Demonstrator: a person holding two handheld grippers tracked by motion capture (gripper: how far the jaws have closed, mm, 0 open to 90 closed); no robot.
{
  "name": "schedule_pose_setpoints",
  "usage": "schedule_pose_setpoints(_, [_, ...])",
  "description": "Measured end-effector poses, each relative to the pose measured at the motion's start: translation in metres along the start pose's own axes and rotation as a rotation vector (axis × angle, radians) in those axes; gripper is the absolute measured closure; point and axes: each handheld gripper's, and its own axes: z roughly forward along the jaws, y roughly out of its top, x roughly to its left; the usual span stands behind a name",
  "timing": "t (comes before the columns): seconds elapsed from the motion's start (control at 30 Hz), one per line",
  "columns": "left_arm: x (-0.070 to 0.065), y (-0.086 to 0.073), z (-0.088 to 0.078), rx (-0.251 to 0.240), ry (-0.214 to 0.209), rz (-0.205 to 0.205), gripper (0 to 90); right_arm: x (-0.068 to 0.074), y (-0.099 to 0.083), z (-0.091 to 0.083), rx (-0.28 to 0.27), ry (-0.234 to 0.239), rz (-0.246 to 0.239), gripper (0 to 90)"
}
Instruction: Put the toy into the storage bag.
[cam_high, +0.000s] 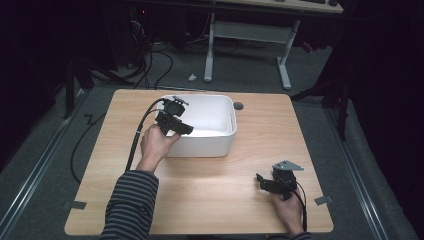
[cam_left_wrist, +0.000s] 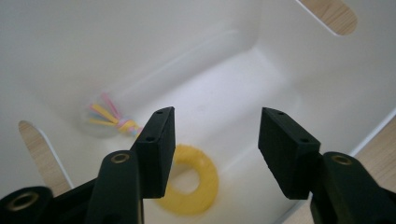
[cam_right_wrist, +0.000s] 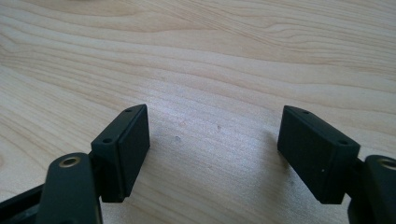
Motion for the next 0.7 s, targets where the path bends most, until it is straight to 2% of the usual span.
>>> schedule_pose_setpoints(0.33, [-0.002,-0.006,-0.022,-0.070,0.015,0.003,38.6,0.000,0.000,0.000,0.001,-0.001,0.003,25.3])
schedule_pose_setpoints(0.7, [0.009,-0.025,-0.050,-0.146,0.016,-0.013,35.8,0.000,0.000,0.000,0.001,-0.001,0.003,25.3])
